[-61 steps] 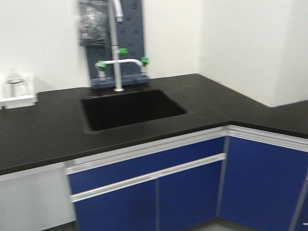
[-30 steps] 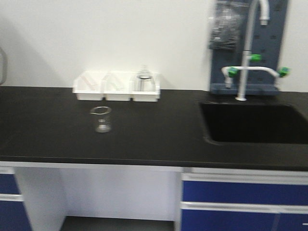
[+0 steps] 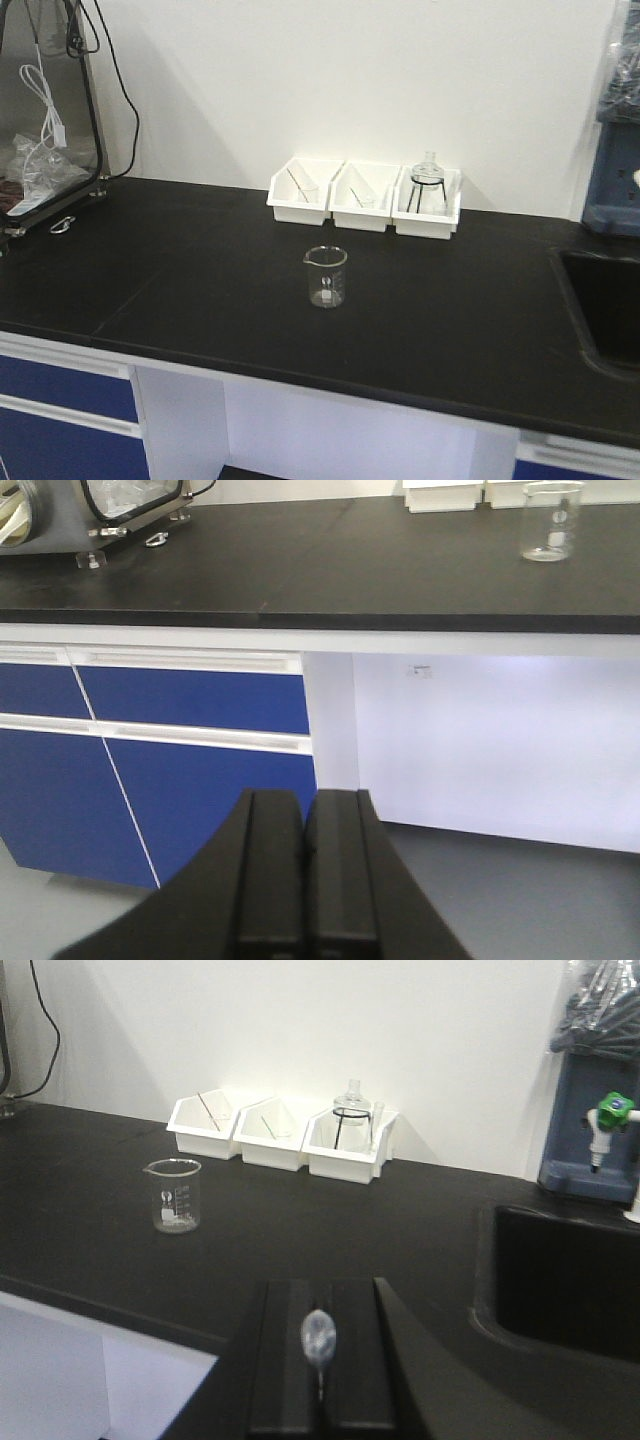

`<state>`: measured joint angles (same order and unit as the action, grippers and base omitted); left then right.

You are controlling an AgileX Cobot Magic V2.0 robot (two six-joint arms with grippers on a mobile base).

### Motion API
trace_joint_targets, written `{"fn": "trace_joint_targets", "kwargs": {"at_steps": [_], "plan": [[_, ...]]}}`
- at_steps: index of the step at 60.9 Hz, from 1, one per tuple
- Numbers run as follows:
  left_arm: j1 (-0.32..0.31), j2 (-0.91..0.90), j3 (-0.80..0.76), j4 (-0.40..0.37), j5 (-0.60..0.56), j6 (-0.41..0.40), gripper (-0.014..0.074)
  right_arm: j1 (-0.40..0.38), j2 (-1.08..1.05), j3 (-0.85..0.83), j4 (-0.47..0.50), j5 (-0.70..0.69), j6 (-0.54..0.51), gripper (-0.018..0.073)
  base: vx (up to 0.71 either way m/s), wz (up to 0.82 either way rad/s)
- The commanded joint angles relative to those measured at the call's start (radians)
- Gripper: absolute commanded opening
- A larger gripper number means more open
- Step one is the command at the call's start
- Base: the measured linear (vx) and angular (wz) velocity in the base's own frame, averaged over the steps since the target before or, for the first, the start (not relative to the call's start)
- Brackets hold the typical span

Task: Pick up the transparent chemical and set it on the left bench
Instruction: 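Drive the base to the bench with the white bins, holding the pipette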

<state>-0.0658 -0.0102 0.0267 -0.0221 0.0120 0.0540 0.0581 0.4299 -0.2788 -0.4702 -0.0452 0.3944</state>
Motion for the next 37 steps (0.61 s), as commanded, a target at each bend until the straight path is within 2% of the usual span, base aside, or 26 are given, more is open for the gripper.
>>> {"fn": "trace_joint_targets", "kwargs": {"at_steps": [1, 37], "plan": [[-0.002, -0.019, 0.016, -0.001, -0.078, -0.008, -0.0003, -0.002, 0.006, -0.029, 0.002, -0.074, -0.001, -0.0004, 0.35, 0.11], [-0.002, -0.019, 0.016, -0.001, -0.078, -0.008, -0.0003, -0.002, 0.006, -0.029, 0.002, -0.074, -0.001, -0.0004, 0.38, -0.02]]}}
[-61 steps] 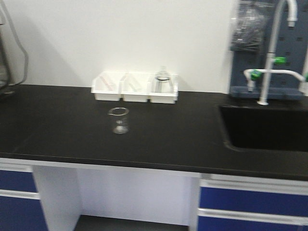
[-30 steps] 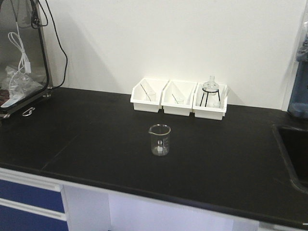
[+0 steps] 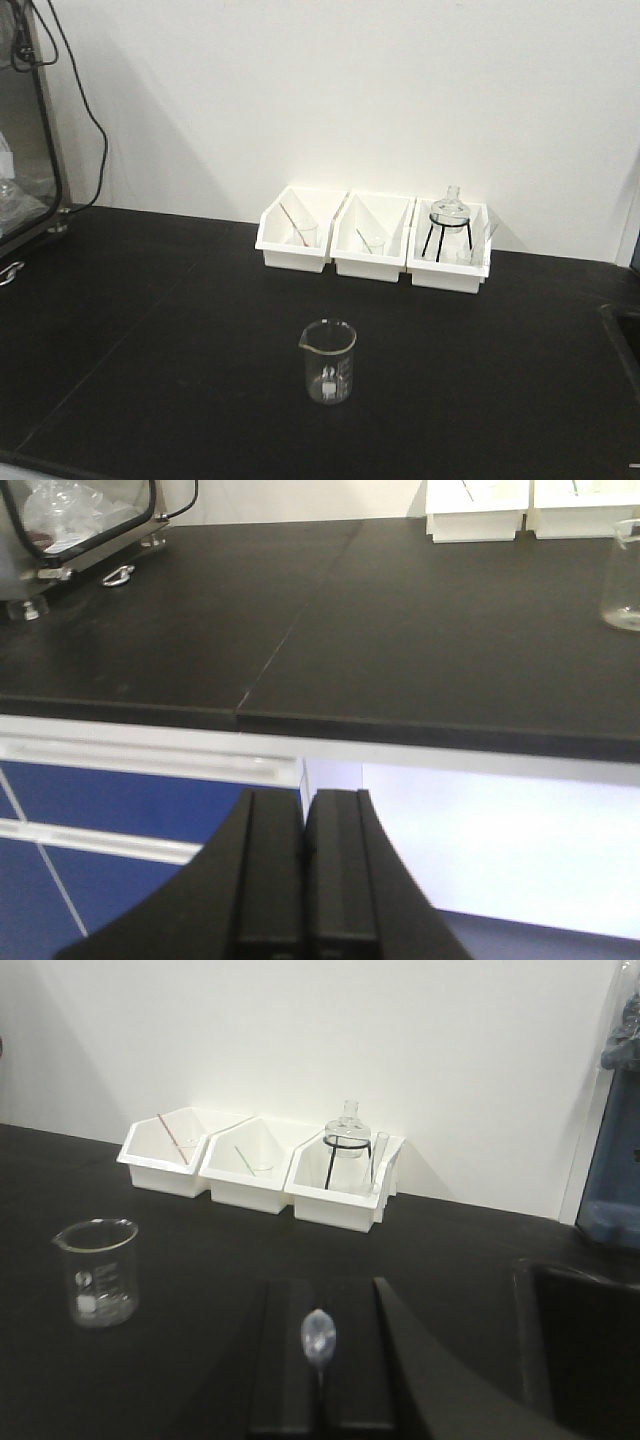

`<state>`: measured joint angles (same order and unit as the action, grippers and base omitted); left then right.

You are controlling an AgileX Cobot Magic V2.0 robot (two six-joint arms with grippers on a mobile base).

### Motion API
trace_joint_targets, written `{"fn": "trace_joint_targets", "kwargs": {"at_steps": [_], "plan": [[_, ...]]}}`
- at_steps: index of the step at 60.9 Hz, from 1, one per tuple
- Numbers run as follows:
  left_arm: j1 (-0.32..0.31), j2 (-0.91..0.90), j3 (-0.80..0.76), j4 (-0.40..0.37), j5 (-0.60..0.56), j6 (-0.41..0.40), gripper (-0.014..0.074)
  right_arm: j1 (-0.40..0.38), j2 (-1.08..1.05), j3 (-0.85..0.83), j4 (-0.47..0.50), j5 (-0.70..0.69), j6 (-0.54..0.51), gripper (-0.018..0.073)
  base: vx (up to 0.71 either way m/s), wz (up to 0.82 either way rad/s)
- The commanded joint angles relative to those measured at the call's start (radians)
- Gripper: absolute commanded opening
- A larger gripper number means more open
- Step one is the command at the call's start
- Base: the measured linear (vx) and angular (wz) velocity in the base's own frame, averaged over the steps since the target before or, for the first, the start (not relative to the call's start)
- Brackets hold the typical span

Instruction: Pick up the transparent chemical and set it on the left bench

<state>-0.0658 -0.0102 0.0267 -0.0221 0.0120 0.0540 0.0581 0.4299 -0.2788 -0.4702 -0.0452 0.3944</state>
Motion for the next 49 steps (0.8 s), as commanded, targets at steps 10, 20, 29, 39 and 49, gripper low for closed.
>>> {"fn": "trace_joint_targets", "kwargs": {"at_steps": [10, 20, 29, 39, 49], "plan": [[-0.002, -0.019, 0.016, -0.001, -0.078, -0.008, -0.0003, -0.002, 0.006, -0.029, 0.002, -0.074, -0.001, -0.0004, 0.32, -0.07], [-0.002, -0.019, 0.016, -0.001, -0.078, -0.008, -0.0003, -0.002, 0.006, -0.029, 0.002, -0.074, -0.001, -0.0004, 0.28, -0.08], [-0.002, -0.019, 0.016, -0.001, -0.078, -0.008, -0.0003, -0.002, 0.006, -0.029, 0.002, -0.074, -0.001, -0.0004, 0.22, -0.1], [-0.002, -0.019, 0.016, -0.001, -0.078, -0.008, -0.0003, -0.002, 0.006, -0.029, 0.002, -0.074, -0.001, -0.0004, 0.17, -0.09], [-0.002, -0.019, 0.016, -0.001, -0.078, -0.008, -0.0003, -0.002, 0.006, -0.029, 0.002, -0.074, -0.001, -0.0004, 0.13, -0.05]]}}
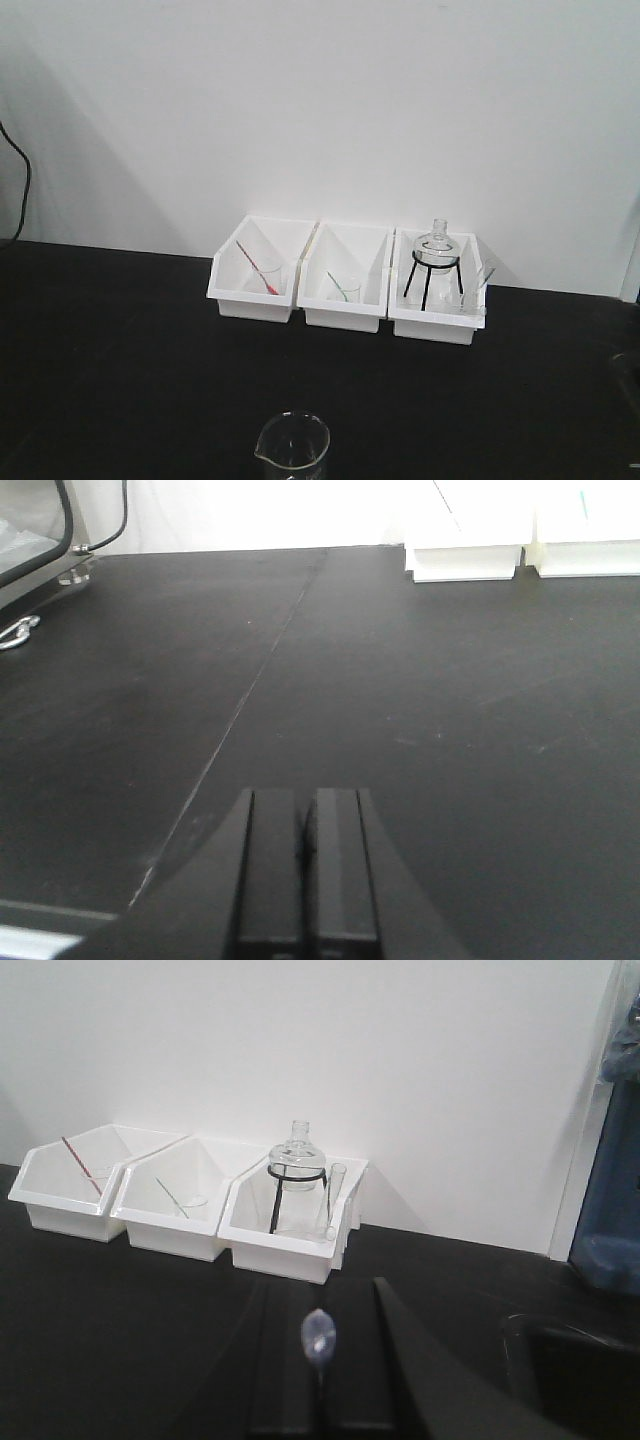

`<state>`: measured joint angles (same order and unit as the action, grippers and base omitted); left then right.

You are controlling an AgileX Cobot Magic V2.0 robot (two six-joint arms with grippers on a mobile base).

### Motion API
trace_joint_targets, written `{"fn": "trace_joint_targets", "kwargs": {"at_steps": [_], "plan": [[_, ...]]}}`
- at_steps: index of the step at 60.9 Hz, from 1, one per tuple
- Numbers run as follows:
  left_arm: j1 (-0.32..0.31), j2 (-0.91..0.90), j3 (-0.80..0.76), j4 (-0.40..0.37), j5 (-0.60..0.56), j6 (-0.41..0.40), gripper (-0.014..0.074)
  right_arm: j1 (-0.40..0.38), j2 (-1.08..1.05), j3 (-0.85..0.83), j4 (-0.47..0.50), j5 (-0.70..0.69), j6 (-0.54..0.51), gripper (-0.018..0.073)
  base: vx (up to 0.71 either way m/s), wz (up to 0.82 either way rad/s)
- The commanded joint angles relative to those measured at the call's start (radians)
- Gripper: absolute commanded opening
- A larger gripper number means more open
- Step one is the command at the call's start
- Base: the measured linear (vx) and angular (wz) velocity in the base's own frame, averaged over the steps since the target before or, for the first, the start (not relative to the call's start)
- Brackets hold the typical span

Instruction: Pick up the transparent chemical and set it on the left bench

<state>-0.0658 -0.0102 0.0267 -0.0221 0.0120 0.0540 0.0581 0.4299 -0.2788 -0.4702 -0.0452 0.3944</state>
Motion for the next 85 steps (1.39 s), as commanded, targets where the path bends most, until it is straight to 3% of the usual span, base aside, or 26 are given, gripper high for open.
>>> {"fn": "trace_joint_targets", "kwargs": {"at_steps": [1, 24, 36, 42, 50, 65, 85], "plan": [[-0.002, -0.019, 0.016, -0.001, -0.078, -0.008, -0.0003, -0.002, 0.006, -0.029, 0.002, -0.074, -0.001, -0.0004, 0.1, -0.04], [-0.002, -0.019, 0.016, -0.001, -0.078, -0.008, -0.0003, -0.002, 0.008, -0.029, 0.002, -0.077, -0.001, -0.0004, 0.06, -0.02], [-0.002, -0.019, 0.016, -0.001, -0.078, -0.008, -0.0003, -0.001, 0.115, -0.042, -0.005, -0.28, 0.025, -0.0003, 0.0, 0.0], [-0.002, -0.019, 0.016, -0.001, -0.078, -0.008, -0.0003, 0.012, 0.211, -0.1, -0.089, -0.351, 0.092, -0.0003, 0.0, 0.0], [-0.002, -0.019, 0.016, -0.001, -0.078, -0.008, -0.0003, 0.136, 0.378, -0.222, -0.219, -0.38, 0.15, -0.0001, 0.0, 0.0], [-0.002, -0.019, 0.016, -0.001, -0.078, -0.008, -0.0003, 0.397, 0.718, -0.473, -0.205, -0.329, 0.059, -0.0001, 0.0, 0.0], [-0.002, -0.019, 0.016, -0.001, -0.078, -0.008, -0.0003, 0.521, 1.033, -0.653, -0.162, -0.338, 0.07, -0.0001, 0.0, 0.0]]}}
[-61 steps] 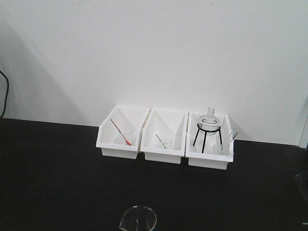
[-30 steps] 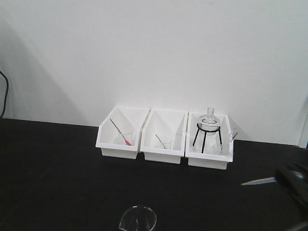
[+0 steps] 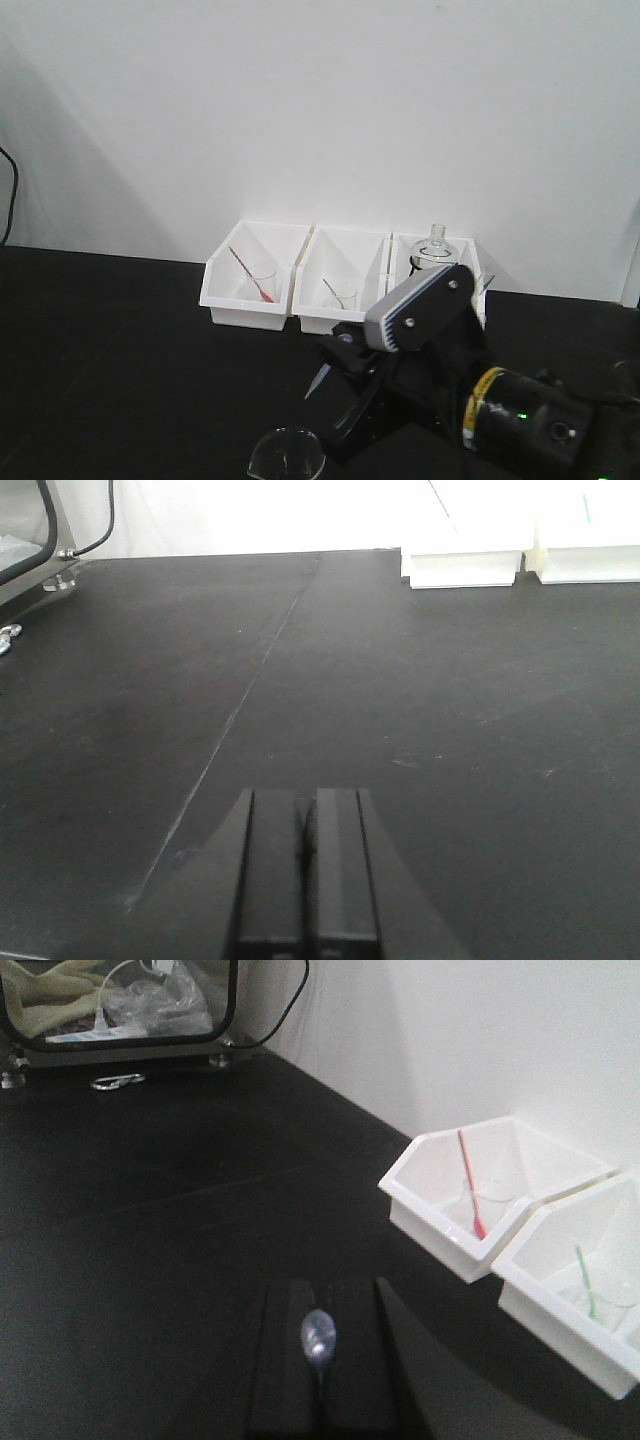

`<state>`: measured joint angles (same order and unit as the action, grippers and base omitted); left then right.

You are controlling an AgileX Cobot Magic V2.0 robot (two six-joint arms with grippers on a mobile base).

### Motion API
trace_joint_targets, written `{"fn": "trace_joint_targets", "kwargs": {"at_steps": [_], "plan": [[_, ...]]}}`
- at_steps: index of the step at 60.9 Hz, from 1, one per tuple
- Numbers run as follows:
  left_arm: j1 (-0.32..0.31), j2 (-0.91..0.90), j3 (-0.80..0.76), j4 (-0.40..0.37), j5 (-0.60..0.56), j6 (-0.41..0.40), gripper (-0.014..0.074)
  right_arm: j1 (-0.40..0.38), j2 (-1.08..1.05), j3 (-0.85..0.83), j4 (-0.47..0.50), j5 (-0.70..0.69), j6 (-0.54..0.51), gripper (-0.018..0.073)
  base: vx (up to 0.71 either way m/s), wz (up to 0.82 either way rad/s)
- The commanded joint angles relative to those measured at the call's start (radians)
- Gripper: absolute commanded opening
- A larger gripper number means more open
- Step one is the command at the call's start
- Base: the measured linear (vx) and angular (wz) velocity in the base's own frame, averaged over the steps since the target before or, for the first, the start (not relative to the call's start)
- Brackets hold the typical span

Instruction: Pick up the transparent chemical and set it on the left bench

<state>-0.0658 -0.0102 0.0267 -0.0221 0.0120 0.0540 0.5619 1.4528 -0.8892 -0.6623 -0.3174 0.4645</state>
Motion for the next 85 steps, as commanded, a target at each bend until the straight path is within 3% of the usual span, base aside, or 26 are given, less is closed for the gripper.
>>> {"fn": "trace_joint_targets", "kwargs": {"at_steps": [1, 15, 24, 42, 50, 60, 85], "plan": [[-0.002, -0.019, 0.016, -0.001, -0.078, -0.008, -0.0003, 0.02, 0.017, -0.043, 0.033, -0.066, 0.0, -0.0001, 0.0, 0.0], [-0.002, -0.019, 0.016, -0.001, -0.078, -0.008, -0.0003, 0.038, 0.107, -0.043, 0.033, -0.063, 0.002, 0.001, 0.0, 0.0], [-0.002, -0.019, 0.016, -0.001, -0.078, -0.008, -0.0003, 0.038, 0.132, -0.043, 0.037, -0.062, 0.017, 0.0084, 0.0, 0.0], [-0.002, -0.019, 0.016, -0.001, -0.078, -0.008, -0.0003, 0.038, 0.176, -0.043, 0.057, -0.066, 0.034, 0.0455, 0.0, 0.0], [-0.002, -0.019, 0.016, -0.001, -0.078, -0.008, -0.0003, 0.035, 0.178, -0.043, 0.091, -0.066, 0.034, 0.0564, 0.0, 0.0], [-0.002, -0.019, 0.016, -0.001, -0.078, -0.008, -0.0003, 0.038, 0.079, -0.018, 0.089, -0.02, 0.034, 0.056, 0.0, 0.0], [-0.002, -0.019, 0.016, -0.001, -0.078, -0.008, -0.0003, 0.038, -0.46, 0.221, 0.089, 0.267, 0.072, 0.0527, 0.0, 0.0]]}}
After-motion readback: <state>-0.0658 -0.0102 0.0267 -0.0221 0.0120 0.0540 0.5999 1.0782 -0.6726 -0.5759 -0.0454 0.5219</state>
